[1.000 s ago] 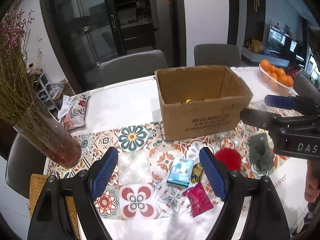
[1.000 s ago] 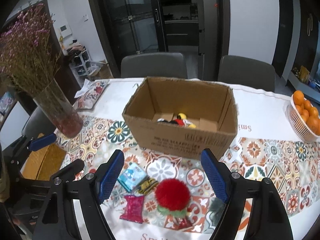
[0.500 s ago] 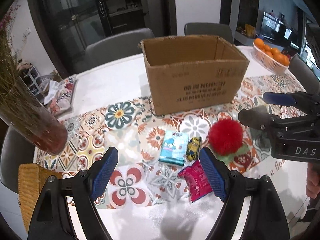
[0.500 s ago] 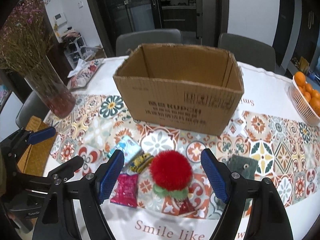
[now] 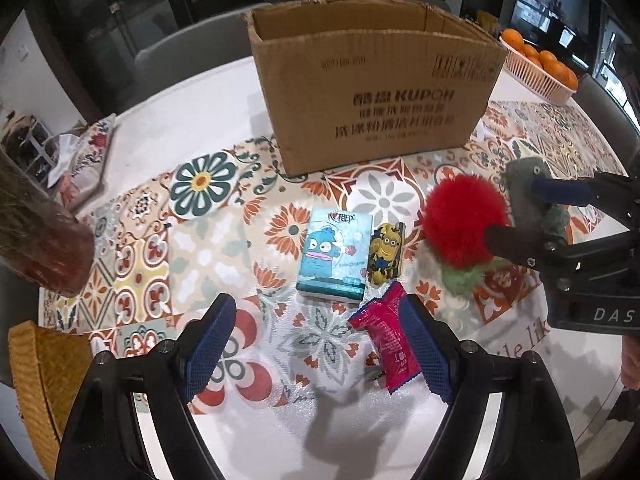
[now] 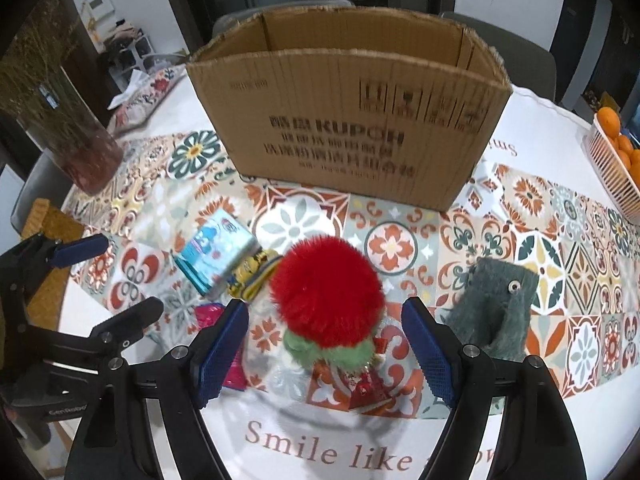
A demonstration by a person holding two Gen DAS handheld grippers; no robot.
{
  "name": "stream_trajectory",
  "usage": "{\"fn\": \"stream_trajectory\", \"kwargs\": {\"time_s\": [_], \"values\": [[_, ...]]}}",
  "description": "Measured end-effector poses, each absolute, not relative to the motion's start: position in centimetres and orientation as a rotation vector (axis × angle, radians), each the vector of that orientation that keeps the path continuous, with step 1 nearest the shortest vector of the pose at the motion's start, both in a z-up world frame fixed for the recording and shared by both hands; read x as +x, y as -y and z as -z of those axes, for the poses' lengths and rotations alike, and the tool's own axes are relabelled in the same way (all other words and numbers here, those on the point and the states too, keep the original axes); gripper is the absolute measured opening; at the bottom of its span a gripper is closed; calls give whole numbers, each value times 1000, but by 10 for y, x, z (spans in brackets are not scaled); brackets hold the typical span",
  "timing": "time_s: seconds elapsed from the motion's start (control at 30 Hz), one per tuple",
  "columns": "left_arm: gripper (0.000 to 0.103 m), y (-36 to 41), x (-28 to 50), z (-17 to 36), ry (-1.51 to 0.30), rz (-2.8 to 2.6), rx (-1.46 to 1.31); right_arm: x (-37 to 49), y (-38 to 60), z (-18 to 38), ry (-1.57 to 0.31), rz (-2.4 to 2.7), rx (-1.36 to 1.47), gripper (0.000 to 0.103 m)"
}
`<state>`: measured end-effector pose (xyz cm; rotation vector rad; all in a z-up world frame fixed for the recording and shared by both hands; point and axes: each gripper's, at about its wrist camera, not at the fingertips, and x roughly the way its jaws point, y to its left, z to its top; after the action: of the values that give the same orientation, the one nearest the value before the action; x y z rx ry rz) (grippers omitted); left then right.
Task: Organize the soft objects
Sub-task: 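Grasp the blue tissue pack with left tool while right tool grasps the red pompom plush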
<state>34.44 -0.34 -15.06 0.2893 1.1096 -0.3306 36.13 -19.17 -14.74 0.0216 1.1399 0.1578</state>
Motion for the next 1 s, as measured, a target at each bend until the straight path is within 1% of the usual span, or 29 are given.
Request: {"fn": "stream_trajectory", "kwargs": {"time_s": [0.5,1.0], "values": [[84,15,376,199,-1207,350,339,381,195,185,-1224,-141,7,80],[83,16,402,219,-1241,322,287,402,192,204,-1249,-144,21,80]]}}
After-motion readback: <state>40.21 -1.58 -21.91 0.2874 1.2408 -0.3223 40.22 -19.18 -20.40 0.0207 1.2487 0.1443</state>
